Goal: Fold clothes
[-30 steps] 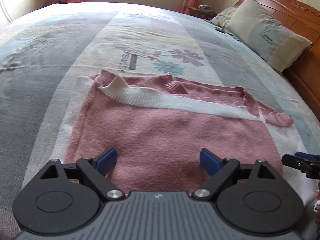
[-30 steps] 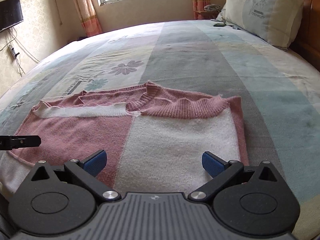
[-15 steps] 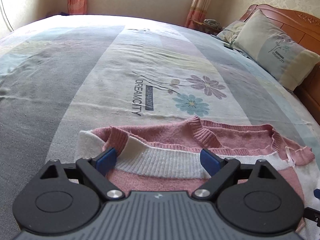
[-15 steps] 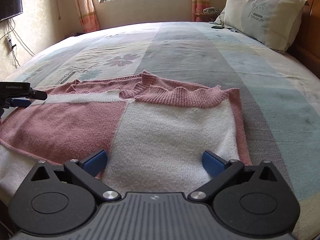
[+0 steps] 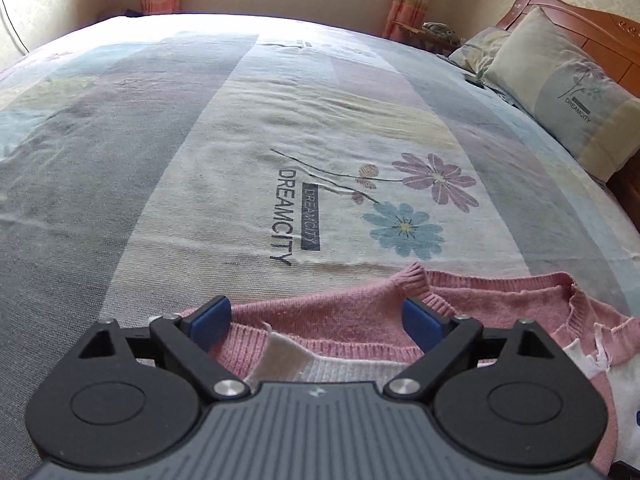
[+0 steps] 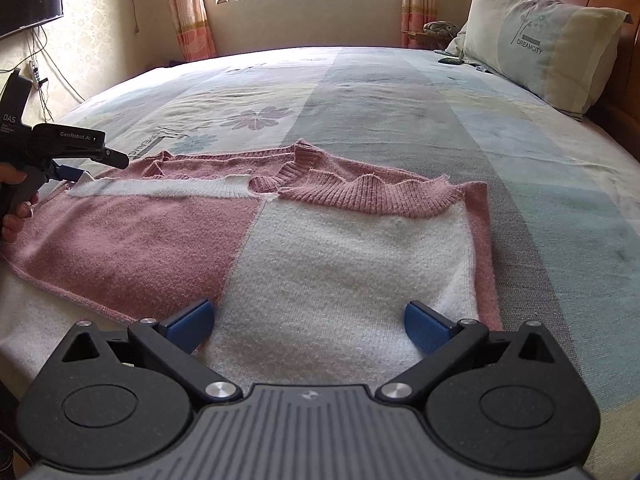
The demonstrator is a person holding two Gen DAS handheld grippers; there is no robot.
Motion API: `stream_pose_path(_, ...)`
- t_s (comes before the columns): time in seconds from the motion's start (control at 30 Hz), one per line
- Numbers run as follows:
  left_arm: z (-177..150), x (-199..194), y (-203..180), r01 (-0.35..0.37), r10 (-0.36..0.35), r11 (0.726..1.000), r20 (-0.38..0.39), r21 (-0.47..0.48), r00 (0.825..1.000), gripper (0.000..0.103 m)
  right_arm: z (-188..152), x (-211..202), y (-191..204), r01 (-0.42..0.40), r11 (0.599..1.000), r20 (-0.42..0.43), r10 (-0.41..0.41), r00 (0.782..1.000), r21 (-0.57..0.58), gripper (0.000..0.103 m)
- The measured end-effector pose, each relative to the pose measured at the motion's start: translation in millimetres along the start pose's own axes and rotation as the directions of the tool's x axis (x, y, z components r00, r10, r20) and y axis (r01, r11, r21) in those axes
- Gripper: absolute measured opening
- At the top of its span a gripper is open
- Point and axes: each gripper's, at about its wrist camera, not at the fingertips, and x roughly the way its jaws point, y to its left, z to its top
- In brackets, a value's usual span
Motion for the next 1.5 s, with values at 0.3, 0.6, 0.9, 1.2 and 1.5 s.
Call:
stream_pose_path(0.3, -4.7, -7.2, 10.2, -0.012, 0.011, 1.0, -0.022, -0.025, 1.0, 0.092, -1.2, 0.4, 2.5, 0.013, 1.0, 0.007, -0.013, 1.0, -0.008, 0.103)
stream_pose_path(0.6, -20.9, -73.2, -32.3, 0.05, -0.053, 0.997, 0.054, 0.052, 0.997, 0.096, 40.6, -16.2, -21.0, -0.071, 0.989, 0.059, 0.064, 0.996, 0.128, 0.103)
stream_pose_path(0.9, -52.5, -68.0, -26.5, 0.038, -0.037, 0.999, -0.027, 0.038, 0.999, 0.096, 60.4, 50.2, -58.0, 0.043, 0.985, 0.019, -0.047, 0.999, 0.17, 0.103)
stream_pose_path(1.2, -51.0, -75.1, -22.6, 0.059, -0.059, 0.998, -0.002, 0.038, 0.998, 0.096, 71.7, 59.5, -74.6, 0.082, 0.973, 0.035, -0.092, 0.995, 0.216, 0.103)
stream_pose_path(1.5, -52.4, -75.4, -30.2, 0.018, -0.019, 0.996, 0.009, 0.086, 1.0, 0.096, 106.3, 55.4, -40.6, -0.017, 0.992, 0.019, 0.014, 1.0, 0.124, 0.103)
